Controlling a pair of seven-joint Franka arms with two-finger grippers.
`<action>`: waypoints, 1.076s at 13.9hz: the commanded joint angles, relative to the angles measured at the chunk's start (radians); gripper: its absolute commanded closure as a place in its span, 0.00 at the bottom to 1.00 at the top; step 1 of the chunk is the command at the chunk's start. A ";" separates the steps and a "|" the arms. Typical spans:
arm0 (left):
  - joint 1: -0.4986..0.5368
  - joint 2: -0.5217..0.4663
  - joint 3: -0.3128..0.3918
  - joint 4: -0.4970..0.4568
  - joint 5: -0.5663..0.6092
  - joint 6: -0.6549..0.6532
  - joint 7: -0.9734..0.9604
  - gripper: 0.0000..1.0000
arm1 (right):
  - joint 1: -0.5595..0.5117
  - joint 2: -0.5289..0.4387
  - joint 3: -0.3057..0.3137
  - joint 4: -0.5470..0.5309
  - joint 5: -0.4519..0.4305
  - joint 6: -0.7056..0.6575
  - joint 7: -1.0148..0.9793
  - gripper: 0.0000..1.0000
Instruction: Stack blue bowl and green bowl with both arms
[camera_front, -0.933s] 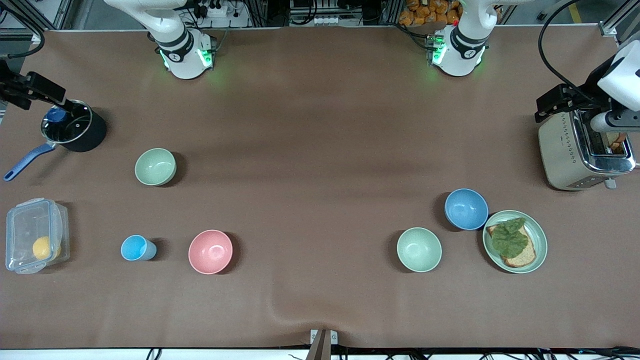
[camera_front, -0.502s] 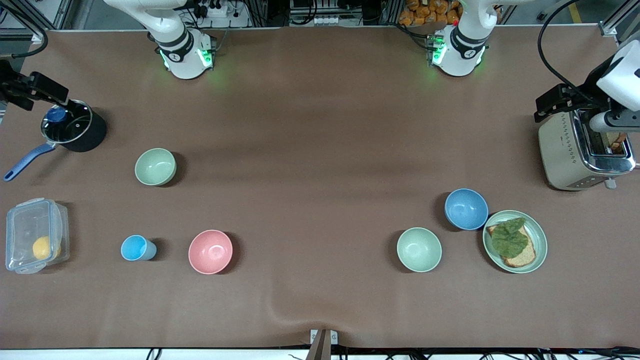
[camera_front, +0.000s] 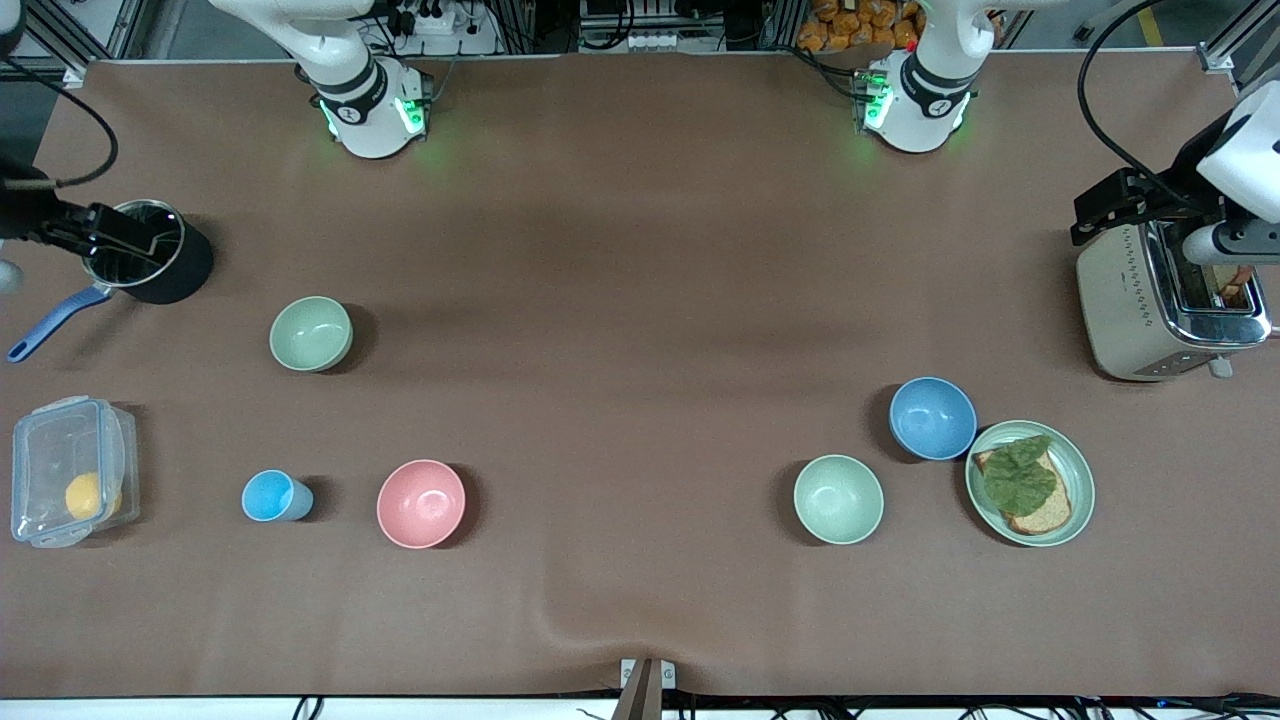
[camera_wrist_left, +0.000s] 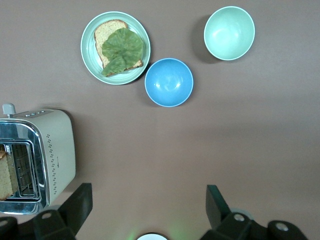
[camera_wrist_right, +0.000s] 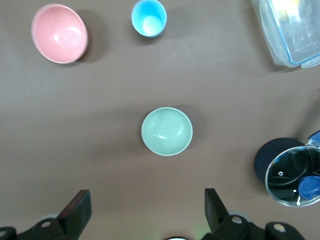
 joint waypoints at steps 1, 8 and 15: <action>0.005 0.032 -0.002 0.015 -0.002 -0.001 0.015 0.00 | -0.024 -0.023 0.007 -0.111 0.000 0.090 -0.035 0.00; -0.012 0.246 -0.004 0.015 -0.003 0.086 0.015 0.00 | -0.022 -0.028 0.007 -0.355 0.000 0.371 -0.079 0.00; 0.026 0.469 0.002 -0.007 0.001 0.320 0.006 0.00 | -0.024 0.026 0.006 -0.518 0.000 0.612 -0.124 0.03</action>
